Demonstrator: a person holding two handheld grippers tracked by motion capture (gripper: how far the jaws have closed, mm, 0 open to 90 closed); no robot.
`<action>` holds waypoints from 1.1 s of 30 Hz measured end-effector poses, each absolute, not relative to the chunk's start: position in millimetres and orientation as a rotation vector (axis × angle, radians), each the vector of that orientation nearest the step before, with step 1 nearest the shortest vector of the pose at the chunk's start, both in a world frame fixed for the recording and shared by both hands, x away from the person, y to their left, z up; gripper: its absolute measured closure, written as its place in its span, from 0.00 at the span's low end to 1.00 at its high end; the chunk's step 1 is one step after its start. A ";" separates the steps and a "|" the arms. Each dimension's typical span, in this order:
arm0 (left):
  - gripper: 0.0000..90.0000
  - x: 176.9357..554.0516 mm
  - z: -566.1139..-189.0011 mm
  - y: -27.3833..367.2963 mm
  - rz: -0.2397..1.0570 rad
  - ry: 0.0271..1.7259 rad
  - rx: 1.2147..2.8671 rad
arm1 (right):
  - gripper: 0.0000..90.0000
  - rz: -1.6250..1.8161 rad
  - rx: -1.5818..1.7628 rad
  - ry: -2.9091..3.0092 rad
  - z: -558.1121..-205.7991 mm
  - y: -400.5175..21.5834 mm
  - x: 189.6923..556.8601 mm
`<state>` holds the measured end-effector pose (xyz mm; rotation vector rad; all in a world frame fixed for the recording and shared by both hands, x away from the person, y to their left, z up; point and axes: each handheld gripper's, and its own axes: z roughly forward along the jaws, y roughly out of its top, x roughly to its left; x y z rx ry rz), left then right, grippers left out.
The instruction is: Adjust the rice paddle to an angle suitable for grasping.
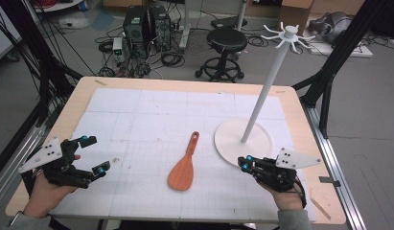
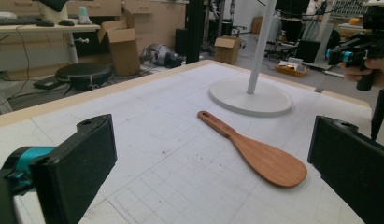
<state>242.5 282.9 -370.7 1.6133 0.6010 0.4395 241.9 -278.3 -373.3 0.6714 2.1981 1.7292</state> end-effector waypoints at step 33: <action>0.02 244.1 -376.5 281.6 0.410 0.614 1.629 | 1.00 1.614 0.614 2.271 -376.8 -214.2 280.1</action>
